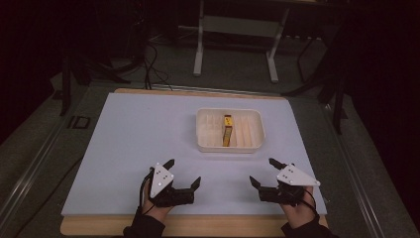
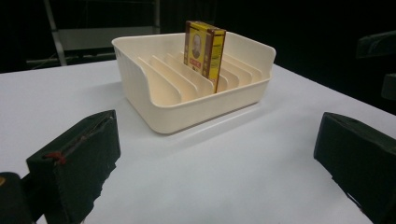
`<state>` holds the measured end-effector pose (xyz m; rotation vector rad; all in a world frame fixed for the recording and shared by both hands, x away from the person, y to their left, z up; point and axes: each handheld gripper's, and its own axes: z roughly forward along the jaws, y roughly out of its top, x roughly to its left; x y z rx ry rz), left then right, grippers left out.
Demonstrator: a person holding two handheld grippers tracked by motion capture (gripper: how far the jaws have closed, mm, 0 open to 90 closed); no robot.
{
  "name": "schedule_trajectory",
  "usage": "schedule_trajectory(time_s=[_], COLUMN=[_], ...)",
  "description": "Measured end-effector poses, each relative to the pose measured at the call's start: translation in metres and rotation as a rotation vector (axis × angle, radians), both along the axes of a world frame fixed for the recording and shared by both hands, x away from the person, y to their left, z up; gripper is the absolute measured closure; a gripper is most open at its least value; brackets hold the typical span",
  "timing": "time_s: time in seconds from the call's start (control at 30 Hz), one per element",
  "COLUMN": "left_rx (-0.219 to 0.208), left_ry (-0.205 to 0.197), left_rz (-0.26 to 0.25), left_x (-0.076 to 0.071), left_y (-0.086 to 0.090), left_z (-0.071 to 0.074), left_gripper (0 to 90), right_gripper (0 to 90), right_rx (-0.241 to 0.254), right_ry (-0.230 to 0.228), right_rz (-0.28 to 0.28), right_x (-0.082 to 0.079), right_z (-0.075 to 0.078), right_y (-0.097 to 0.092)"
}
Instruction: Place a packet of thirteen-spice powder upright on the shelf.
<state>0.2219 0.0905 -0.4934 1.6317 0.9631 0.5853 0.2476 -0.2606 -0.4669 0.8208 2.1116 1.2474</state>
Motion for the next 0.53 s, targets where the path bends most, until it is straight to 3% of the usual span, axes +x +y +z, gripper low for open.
schedule_trajectory(time_s=[0.23,0.53], left_rx=[0.009,0.001], left_ry=[0.003,0.003], left_rz=[-0.007,-0.006], left_x=[-0.001,0.000], left_y=[-0.001,-0.001], left_z=[-0.002,-0.002], left_gripper=[1.4,1.4], right_gripper=[13.5,13.5], right_rx=[-0.029,-0.056], right_ry=[0.033,0.042], right_rz=[-0.040,-0.049], right_x=[-0.002,0.002], right_z=[-0.007,-0.011], right_y=[-0.019,-0.021])
